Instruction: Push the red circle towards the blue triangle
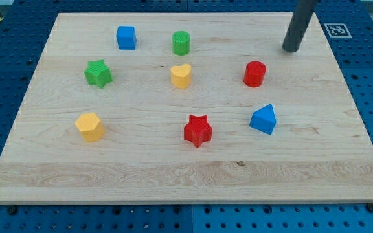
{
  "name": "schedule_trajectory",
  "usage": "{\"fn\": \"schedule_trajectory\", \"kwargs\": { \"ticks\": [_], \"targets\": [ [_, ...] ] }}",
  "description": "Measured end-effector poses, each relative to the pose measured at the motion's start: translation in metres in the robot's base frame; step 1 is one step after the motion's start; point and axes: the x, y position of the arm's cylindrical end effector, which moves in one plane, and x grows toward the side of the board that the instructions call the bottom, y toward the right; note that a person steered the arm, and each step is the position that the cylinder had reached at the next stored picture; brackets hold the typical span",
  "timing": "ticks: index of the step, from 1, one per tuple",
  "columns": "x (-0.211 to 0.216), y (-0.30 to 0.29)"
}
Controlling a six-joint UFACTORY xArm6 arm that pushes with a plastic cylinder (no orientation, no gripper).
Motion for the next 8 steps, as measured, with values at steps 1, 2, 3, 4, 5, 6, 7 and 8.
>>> {"fn": "schedule_trajectory", "kwargs": {
  "ticks": [1, 2, 3, 4, 5, 6, 7, 8],
  "targets": [
    [0.002, -0.010],
    [0.022, -0.010],
    [0.033, -0.013],
    [0.032, -0.037],
    [0.031, -0.049],
    [0.031, -0.056],
    [0.040, -0.058],
    [0.041, -0.059]
  ]
}}
